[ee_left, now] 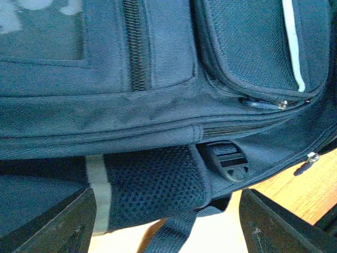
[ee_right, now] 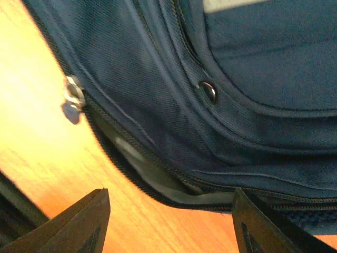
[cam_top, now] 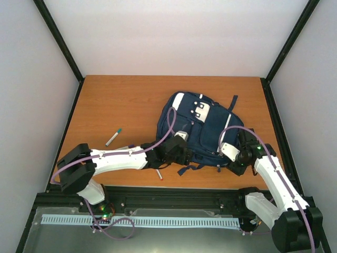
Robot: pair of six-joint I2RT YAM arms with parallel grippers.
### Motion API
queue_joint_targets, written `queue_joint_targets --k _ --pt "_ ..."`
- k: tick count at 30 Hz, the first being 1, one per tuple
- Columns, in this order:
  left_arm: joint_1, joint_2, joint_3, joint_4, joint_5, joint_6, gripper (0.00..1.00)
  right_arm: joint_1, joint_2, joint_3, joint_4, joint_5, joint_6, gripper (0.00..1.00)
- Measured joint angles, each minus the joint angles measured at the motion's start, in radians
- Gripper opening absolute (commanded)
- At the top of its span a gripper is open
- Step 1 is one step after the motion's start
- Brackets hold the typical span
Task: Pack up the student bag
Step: Zip the student bag at the center of the board.
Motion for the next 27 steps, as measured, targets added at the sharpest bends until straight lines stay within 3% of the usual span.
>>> queue_joint_targets --k 11,20,27 --pt "0.011 -0.046 -0.077 -0.001 -0.005 -0.011 0.77 0.0 0.226 -0.032 0.235 0.163 0.058 0.61" --pt "0.011 -0.067 -0.127 0.03 0.009 -0.016 0.77 -0.093 0.479 0.16 0.364 0.18 0.158 0.64" --pt "0.011 -0.134 -0.166 0.043 0.012 0.027 0.76 -0.142 0.373 0.17 0.391 0.127 0.179 0.67"
